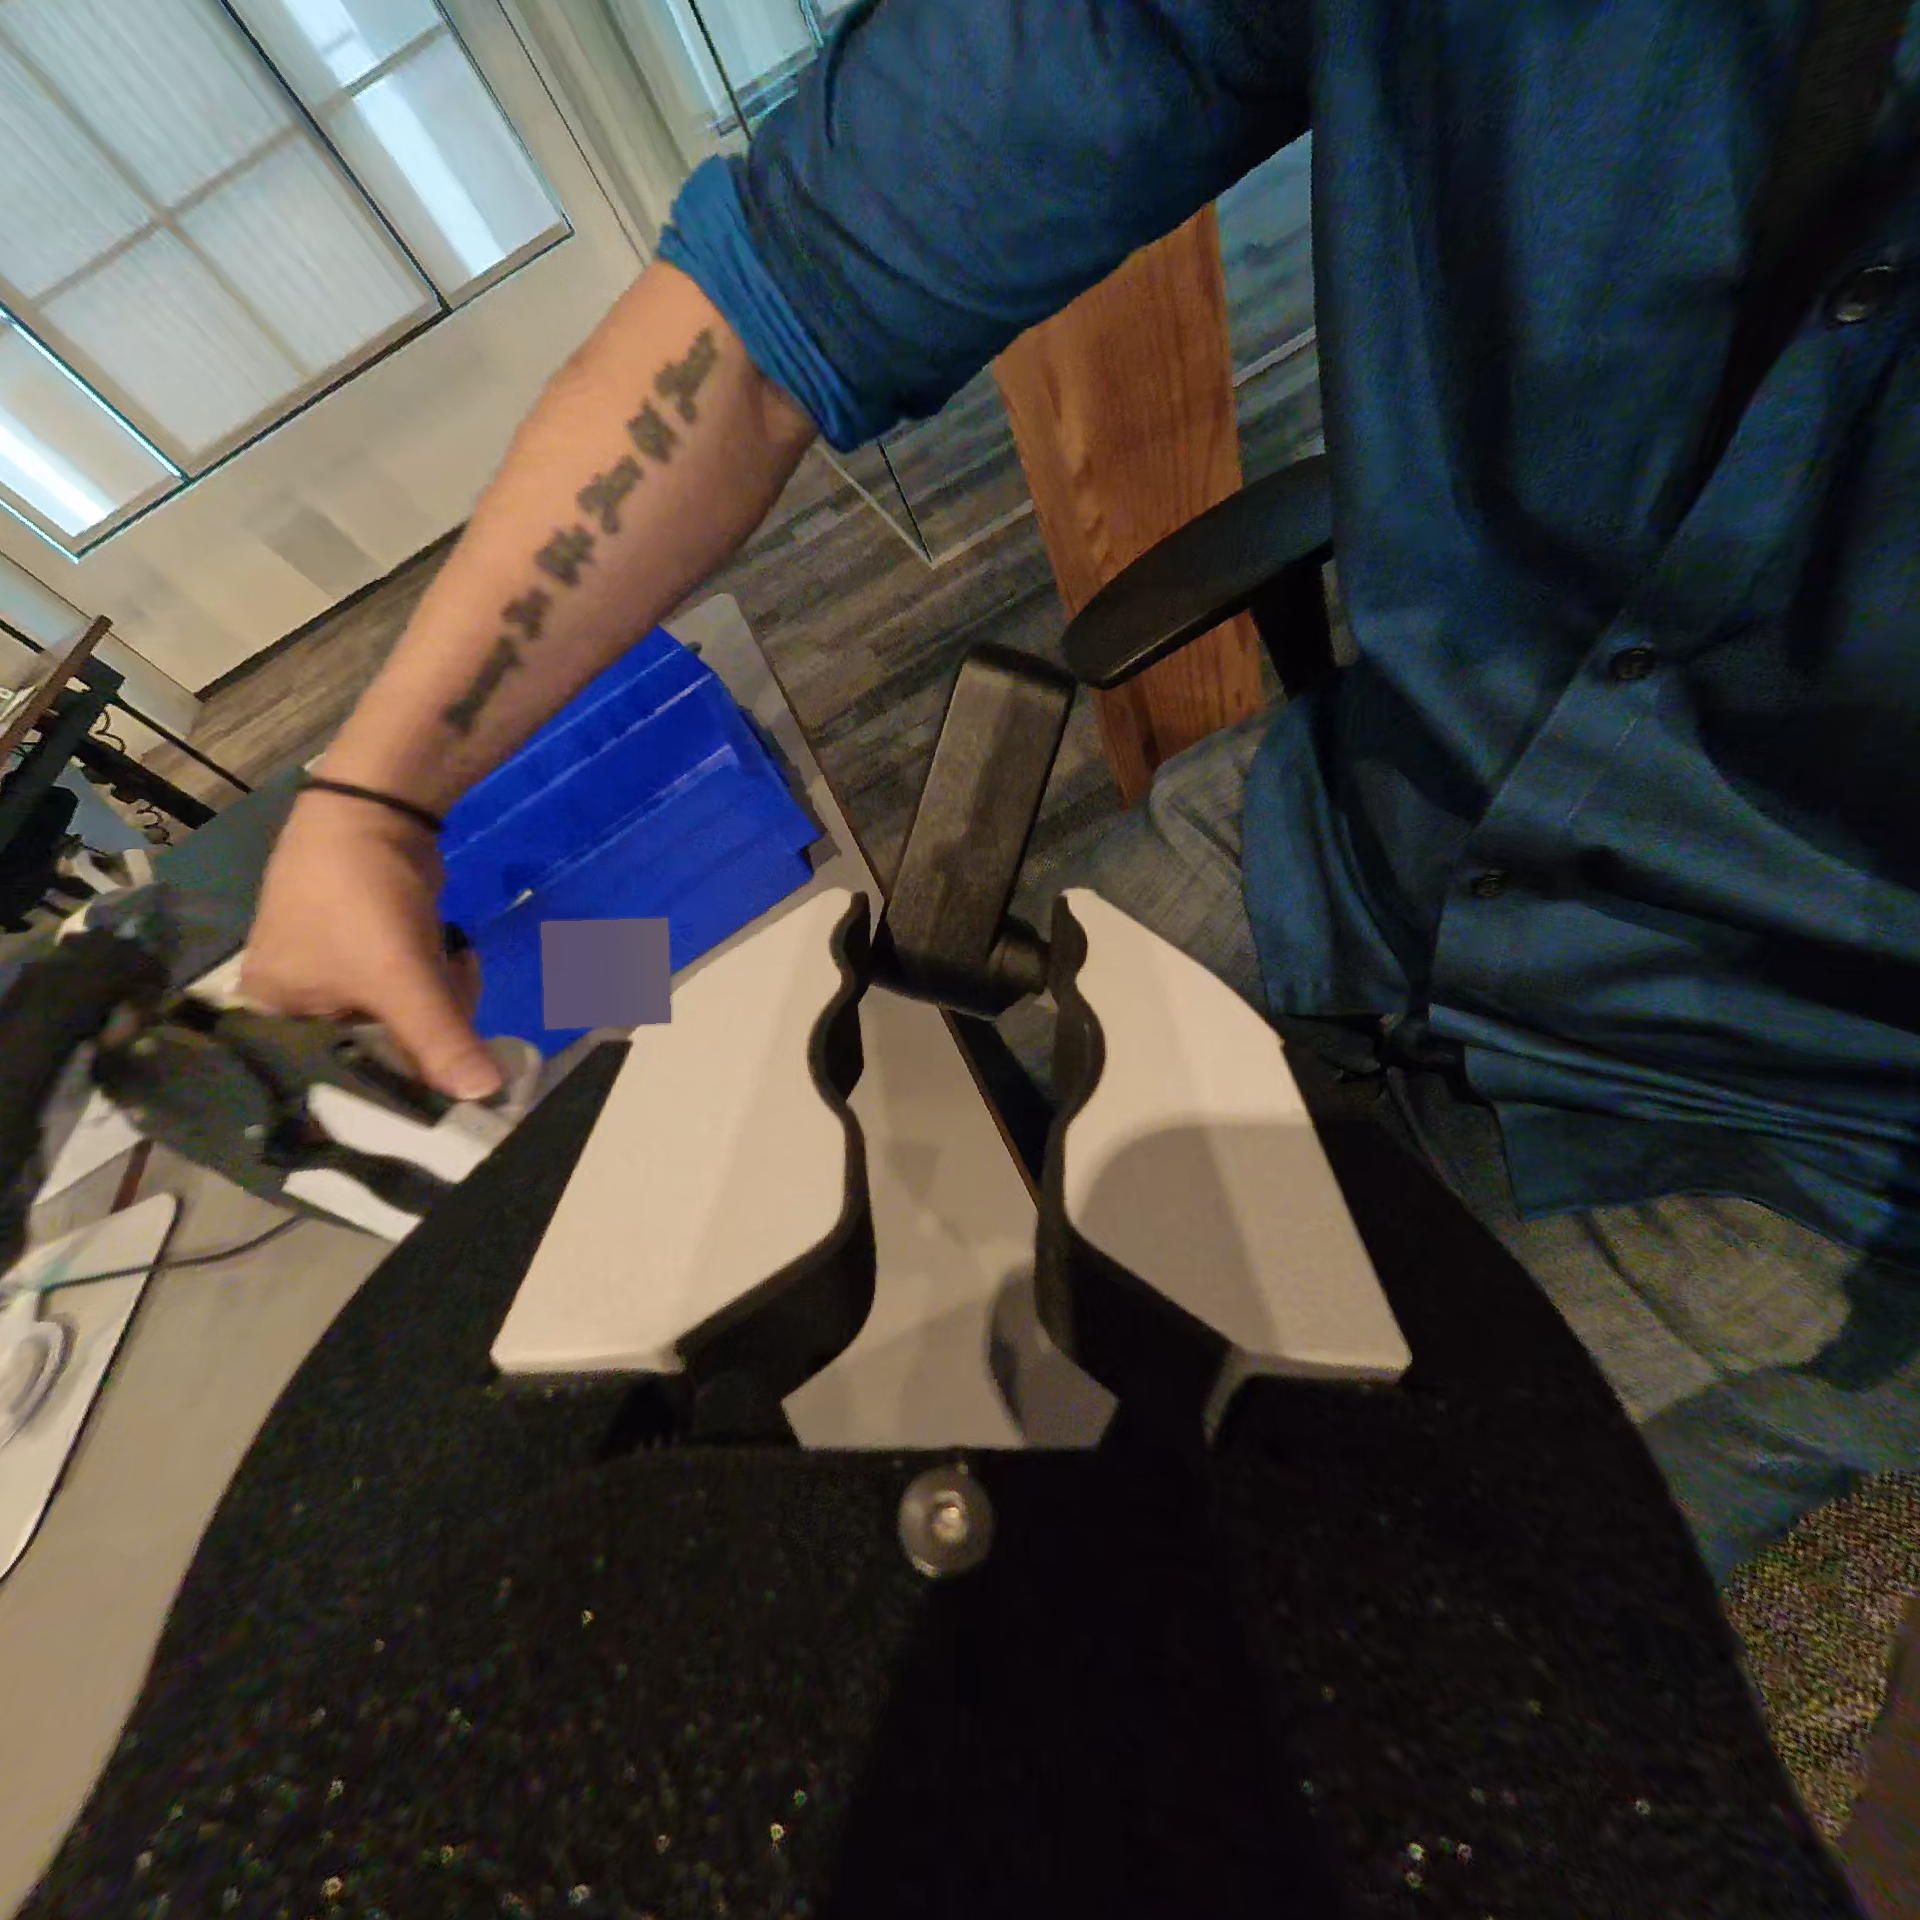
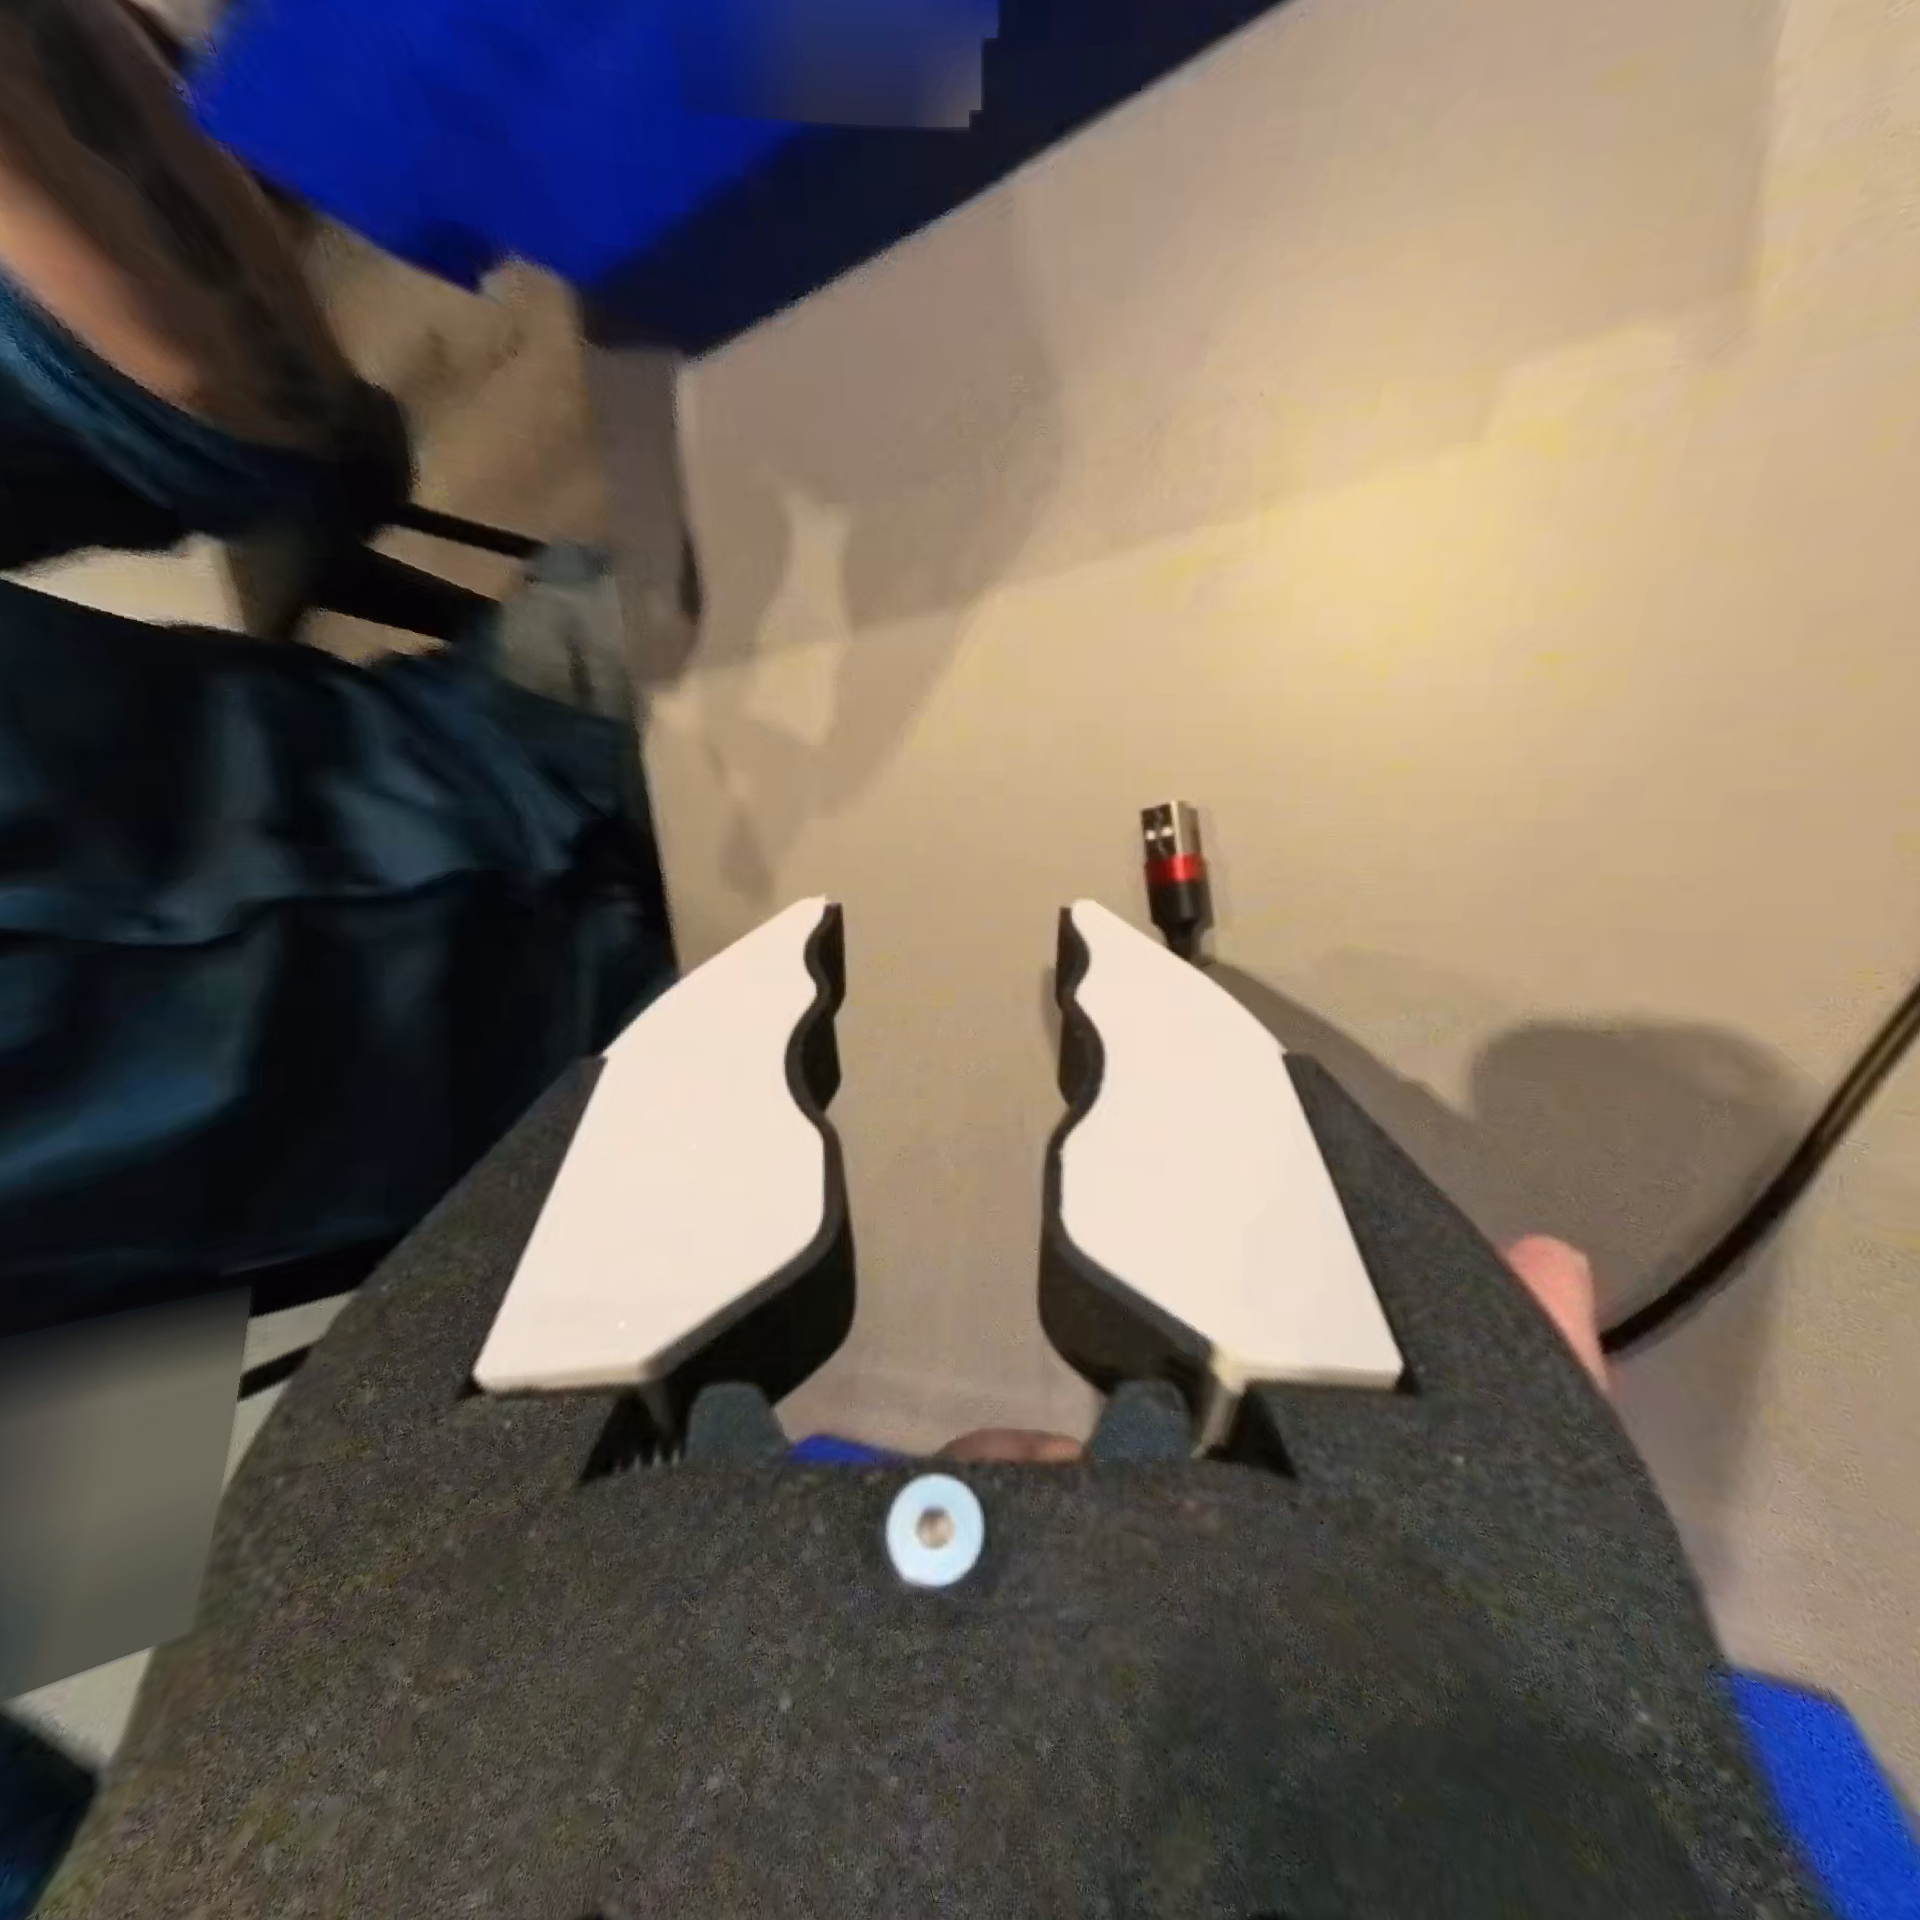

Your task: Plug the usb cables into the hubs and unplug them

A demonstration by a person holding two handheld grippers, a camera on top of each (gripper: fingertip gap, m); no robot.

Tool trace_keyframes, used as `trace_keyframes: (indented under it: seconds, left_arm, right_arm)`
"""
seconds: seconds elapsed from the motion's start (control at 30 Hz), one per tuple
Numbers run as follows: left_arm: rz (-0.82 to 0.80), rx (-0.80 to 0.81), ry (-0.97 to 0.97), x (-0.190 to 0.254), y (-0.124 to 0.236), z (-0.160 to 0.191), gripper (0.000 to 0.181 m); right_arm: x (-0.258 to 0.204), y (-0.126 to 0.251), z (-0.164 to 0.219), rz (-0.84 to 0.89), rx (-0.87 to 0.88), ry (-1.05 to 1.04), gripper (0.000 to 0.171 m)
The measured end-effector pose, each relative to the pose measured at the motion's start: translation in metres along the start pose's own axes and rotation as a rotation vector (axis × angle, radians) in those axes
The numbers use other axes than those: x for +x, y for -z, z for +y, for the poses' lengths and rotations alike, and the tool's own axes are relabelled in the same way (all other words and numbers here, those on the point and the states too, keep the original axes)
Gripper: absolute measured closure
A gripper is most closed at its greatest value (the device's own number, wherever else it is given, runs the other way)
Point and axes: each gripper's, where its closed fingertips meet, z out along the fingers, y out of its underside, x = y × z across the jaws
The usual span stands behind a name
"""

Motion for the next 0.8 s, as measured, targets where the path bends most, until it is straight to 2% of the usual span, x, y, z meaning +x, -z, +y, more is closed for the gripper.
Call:
trace_keyframes:
  seconds: [0.17,0.27,0.4,0.53,0.63,0.8]
  left_arm:
    - [0.008,-0.003,0.012,0.0,-0.001,0.003,0.149]
    - [0.018,0.002,0.02,0.0,-0.002,0.006,0.149]
    - [0.034,0.004,0.032,-0.002,-0.006,0.011,0.149]
    - [0.042,-0.007,0.04,-0.003,-0.01,0.015,0.149]
    - [0.04,-0.017,0.046,-0.004,-0.01,0.019,0.149]
    - [0.043,-0.015,0.048,-0.005,-0.013,0.019,0.149]
  right_arm:
    - [0.026,-0.002,0.008,-0.127,-0.125,-0.073,0.132]
    - [0.037,-0.018,0.016,-0.105,-0.219,-0.051,0.13]
    - [0.048,-0.031,0.017,-0.076,-0.246,-0.028,0.13]
    - [0.044,-0.037,0.013,-0.099,-0.224,-0.009,0.137]
    - [0.044,-0.043,0.028,-0.044,-0.315,0.024,0.163]
    - [0.038,-0.048,0.029,-0.024,-0.305,0.054,0.163]
